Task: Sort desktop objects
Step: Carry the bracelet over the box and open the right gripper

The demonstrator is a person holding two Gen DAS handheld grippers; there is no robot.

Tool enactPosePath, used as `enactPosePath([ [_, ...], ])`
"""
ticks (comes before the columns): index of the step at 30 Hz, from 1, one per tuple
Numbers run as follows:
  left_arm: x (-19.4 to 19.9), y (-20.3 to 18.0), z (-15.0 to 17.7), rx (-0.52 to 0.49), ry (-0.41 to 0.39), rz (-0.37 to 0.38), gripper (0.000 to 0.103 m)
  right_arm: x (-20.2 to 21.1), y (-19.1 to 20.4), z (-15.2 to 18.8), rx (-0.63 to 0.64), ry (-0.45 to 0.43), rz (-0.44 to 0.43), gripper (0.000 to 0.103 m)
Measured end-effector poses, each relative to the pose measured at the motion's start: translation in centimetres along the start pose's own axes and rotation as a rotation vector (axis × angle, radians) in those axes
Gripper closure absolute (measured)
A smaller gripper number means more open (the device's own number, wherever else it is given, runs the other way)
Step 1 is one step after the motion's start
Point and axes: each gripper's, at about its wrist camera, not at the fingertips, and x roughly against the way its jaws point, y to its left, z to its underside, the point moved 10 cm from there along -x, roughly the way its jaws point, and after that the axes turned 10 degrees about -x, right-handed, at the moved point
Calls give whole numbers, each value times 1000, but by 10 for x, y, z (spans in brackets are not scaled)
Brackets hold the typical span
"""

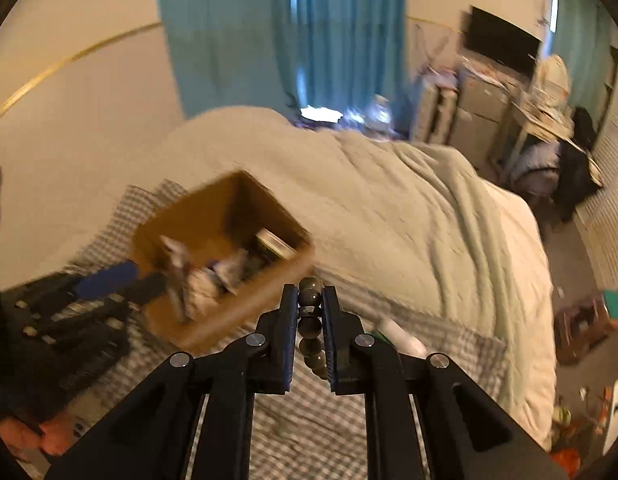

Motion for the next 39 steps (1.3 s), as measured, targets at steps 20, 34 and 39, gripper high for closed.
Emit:
enactPosePath([
  [20,-79,138,34,199,139,-153,8,-123,80,-39,-125,35,-209,40],
  [34,-51,70,47,143,107,-117,7,-57,5,-25,-119,-14,-95,40],
  [39,-42,26,80,126,78,-84,2,-31,-39,1,-146,-17,-44,40],
])
